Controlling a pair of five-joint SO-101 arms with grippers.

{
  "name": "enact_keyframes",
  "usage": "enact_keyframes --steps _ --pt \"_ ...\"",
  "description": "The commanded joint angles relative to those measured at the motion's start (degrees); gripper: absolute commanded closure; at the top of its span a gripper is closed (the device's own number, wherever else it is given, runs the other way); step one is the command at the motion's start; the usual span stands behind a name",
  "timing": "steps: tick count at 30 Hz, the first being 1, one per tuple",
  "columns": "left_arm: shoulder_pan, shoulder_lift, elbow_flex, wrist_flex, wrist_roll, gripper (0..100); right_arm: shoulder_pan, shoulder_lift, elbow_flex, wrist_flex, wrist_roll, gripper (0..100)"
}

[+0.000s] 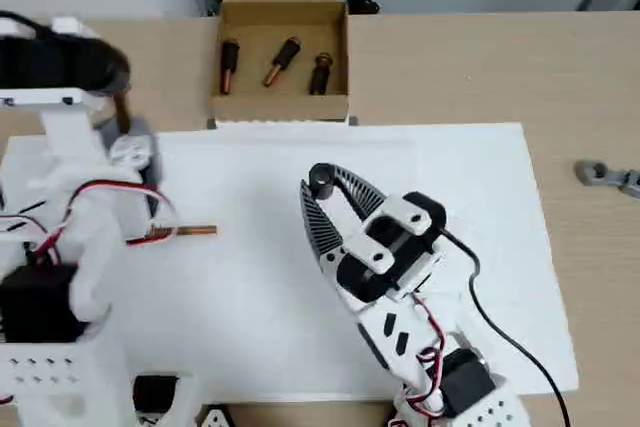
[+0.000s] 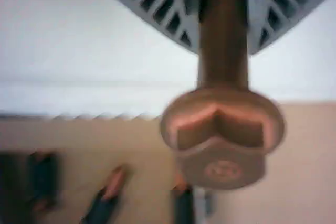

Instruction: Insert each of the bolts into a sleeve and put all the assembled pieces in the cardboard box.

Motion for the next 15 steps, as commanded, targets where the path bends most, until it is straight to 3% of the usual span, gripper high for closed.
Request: enact_keyframes --steps 1,10,15 --pt "4.7 -0.5 0.5 -8.6 3.8 99 -0.5 -0.8 1.1 -2.3 -1.5 99.6" --pt "22.3 -0.6 3.9 -17.1 3.6 99 0.7 -0.8 4.2 -1.6 -4.5 99.6" --pt "27.5 -0.8 4.4 -19.3 3.6 99 2.6 -0.7 5.5 -1.5 -9.0 99.7"
